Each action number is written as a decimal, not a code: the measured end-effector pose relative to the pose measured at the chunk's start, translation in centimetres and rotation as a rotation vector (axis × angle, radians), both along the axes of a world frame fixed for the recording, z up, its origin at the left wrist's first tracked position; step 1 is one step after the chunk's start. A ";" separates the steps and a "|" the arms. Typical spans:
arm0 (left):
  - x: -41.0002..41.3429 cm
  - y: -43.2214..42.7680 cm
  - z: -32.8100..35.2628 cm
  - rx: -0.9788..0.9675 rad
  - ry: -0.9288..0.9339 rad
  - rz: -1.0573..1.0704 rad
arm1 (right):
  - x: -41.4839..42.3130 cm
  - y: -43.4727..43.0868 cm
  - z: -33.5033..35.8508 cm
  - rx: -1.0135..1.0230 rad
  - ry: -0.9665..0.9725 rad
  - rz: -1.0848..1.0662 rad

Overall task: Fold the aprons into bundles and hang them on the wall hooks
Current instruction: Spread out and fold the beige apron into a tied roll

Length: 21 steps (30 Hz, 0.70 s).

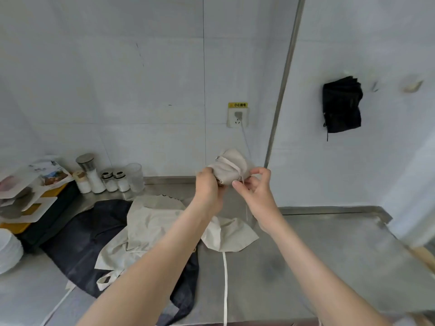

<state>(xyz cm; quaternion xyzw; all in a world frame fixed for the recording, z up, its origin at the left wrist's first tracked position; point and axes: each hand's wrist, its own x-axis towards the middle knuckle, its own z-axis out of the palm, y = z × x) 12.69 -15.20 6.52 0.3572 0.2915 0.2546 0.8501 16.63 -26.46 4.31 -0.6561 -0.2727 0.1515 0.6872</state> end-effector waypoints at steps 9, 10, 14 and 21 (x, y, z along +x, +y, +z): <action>4.4 -2.6 6.4 0.724 0.208 -0.455 | 5.5 -3.4 6.8 0.194 -0.215 -0.166; 5.1 -2.8 7.3 0.846 0.232 -0.504 | 6.4 -3.8 7.6 0.209 -0.226 -0.194; 8.2 -4.1 9.2 1.197 0.085 -0.527 | 8.9 -4.6 10.6 0.198 -0.180 -0.247; 14.0 -6.6 10.3 1.395 -0.138 -0.312 | 12.7 -8.4 14.3 0.175 -0.156 -0.359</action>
